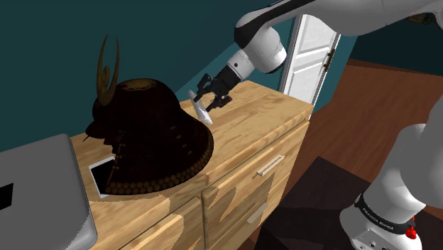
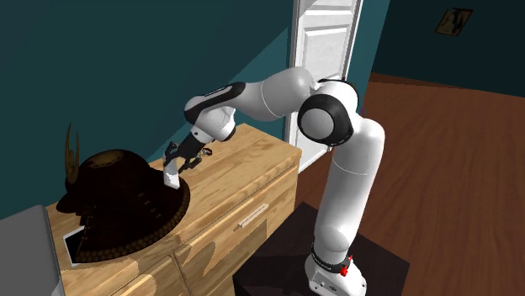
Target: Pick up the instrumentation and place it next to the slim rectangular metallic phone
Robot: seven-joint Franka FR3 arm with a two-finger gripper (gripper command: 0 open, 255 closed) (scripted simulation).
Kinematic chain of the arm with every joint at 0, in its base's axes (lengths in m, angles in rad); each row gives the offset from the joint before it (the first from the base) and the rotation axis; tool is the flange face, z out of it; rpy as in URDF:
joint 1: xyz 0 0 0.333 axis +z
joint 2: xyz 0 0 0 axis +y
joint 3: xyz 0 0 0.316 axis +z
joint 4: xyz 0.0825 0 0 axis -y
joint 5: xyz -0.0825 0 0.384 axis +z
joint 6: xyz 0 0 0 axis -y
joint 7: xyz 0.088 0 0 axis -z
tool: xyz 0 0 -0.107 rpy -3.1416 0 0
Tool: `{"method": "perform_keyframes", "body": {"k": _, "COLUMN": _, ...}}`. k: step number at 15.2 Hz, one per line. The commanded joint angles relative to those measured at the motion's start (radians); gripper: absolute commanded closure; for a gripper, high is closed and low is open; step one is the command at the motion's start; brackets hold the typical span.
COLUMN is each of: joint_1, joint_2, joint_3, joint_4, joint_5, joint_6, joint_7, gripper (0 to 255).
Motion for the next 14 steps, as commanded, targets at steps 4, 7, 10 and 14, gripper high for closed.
{"method": "perform_keyframes", "body": {"k": 4, "joint_1": 0.027, "joint_2": 0.179, "joint_3": 0.021, "joint_4": 0.219, "joint_5": -0.035, "joint_6": 0.017, "joint_7": 0.081, "gripper": 255}}
{"method": "perform_keyframes", "body": {"k": 7, "joint_1": 0.046, "joint_2": 0.286, "joint_3": 0.025, "joint_4": 0.361, "joint_5": -0.071, "joint_6": 0.016, "joint_7": 0.141, "gripper": 255}}
{"method": "perform_keyframes", "body": {"k": 10, "joint_1": 0.06, "joint_2": 0.399, "joint_3": 0.031, "joint_4": 0.519, "joint_5": -0.117, "joint_6": 0.006, "joint_7": 0.211, "gripper": 255}}
{"method": "perform_keyframes", "body": {"k": 14, "joint_1": 0.056, "joint_2": 0.451, "joint_3": 0.017, "joint_4": 0.641, "joint_5": -0.155, "joint_6": 0.014, "joint_7": 0.262, "gripper": 0}}
